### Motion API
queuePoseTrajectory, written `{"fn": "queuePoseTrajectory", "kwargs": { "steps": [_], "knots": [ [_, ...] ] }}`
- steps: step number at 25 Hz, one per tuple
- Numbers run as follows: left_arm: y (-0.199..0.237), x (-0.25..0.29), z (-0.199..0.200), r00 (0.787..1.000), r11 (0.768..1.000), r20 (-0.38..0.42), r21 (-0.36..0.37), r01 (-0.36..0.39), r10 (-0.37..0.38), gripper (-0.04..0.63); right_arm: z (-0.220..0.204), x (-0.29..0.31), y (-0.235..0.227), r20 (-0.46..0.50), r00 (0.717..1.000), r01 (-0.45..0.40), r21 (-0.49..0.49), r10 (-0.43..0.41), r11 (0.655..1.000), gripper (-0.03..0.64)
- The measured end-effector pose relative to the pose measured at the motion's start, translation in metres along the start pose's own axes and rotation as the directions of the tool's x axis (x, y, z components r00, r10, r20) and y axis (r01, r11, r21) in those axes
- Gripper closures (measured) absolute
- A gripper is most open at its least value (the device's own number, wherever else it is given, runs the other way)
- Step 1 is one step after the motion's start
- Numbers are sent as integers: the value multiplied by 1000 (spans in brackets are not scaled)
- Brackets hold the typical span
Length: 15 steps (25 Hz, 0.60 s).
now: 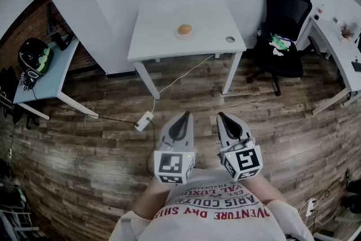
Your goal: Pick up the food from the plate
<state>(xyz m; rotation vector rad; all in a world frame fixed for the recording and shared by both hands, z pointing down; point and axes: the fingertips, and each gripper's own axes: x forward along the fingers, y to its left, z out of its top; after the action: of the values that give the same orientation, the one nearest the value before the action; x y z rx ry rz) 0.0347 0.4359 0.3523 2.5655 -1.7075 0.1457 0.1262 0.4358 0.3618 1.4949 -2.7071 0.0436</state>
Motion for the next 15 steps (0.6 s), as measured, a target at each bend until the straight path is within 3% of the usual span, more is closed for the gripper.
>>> {"fn": "queuePoseTrajectory", "kwargs": {
  "steps": [9, 15],
  "knots": [
    [-4, 14, -1, 1000, 1000, -13, -2, 1, -1, 588, -1, 4, -11, -4, 1000, -3, -7, 3, 1000, 606],
    [-9, 23, -7, 1000, 1000, -28, -2, 5, -5, 588, -9, 2, -30, -13, 999, 50, 59, -49, 997, 606]
  ]
}}
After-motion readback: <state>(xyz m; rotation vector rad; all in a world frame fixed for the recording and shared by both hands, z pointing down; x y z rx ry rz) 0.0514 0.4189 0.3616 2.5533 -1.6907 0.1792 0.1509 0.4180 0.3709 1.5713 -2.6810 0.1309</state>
